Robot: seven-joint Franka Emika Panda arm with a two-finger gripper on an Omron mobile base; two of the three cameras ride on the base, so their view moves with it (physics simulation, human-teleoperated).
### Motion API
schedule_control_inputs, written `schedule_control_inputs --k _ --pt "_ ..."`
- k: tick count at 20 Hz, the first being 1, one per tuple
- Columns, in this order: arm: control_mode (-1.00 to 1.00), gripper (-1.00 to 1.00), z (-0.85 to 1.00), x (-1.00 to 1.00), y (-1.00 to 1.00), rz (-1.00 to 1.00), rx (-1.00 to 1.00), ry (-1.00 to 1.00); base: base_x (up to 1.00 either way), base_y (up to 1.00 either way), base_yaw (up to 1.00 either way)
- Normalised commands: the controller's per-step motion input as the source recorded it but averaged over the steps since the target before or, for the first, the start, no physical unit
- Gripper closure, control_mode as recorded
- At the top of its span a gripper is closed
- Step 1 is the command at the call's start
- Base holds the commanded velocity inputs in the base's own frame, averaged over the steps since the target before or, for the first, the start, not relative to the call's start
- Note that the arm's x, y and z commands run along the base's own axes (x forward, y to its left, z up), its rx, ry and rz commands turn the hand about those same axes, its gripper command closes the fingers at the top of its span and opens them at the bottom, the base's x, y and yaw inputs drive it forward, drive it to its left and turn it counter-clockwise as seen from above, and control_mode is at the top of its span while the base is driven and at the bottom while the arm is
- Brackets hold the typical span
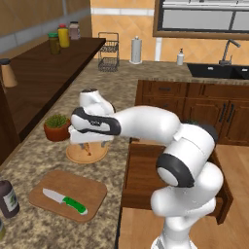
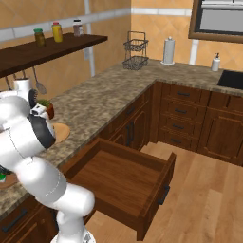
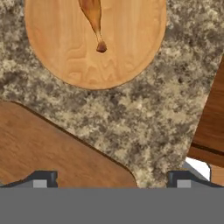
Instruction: Pick up the knife from the drawer and place it on the cutting board. Then place the meat from the plate to the cutting board.
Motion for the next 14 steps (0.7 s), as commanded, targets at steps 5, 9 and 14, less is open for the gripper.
schedule_control_inputs --k 5,9,14 --pt "-1.00 -1.00 0.00 0.90 -0.05 -0.05 -0.13 0.01 0.00 0.00 0.00" --pt "-1.00 -1.00 -0.13 0.57 0.01 0.04 -0.02 -0.04 0.00 0.00 0.00" --pt "-1.00 -1.00 -0.50 0.23 0.02 0.15 -0.03 -0.11 0.00 0.00 0.00"
